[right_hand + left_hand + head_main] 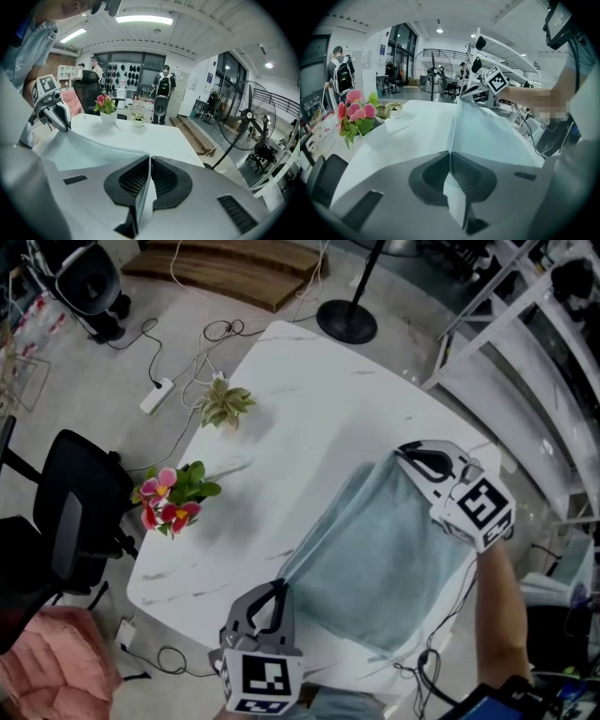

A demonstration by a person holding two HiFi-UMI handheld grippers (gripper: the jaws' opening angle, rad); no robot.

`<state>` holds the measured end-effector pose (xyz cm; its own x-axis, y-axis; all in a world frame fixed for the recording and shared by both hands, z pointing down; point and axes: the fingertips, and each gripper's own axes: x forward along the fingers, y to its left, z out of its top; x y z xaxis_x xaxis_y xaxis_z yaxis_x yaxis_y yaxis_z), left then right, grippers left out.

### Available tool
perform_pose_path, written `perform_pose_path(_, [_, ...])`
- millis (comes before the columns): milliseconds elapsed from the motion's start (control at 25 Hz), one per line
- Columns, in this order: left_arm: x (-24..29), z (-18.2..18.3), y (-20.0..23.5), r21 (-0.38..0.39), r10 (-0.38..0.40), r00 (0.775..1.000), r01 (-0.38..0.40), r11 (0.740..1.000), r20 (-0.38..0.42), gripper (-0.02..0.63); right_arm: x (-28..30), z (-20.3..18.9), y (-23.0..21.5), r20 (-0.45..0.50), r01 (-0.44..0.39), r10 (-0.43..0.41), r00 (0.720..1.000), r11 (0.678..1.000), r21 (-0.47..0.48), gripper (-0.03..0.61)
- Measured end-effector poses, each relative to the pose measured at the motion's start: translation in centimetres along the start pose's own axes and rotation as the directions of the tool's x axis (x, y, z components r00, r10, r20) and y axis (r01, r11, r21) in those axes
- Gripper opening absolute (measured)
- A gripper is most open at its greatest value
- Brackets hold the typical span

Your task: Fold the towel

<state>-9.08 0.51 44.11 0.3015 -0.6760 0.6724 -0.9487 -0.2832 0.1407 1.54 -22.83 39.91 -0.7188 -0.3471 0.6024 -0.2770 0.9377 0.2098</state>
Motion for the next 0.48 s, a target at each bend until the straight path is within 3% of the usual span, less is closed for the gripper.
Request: perform_pose_path(480, [2.7, -4.3, 1.0, -0.043, -0.023, 0.993, 0.018, 0.999, -0.118, 0.021, 5.6, -5.0, 1.1, -0.118, -0.079, 0.082, 0.990, 0.997, 0.024, 0.031])
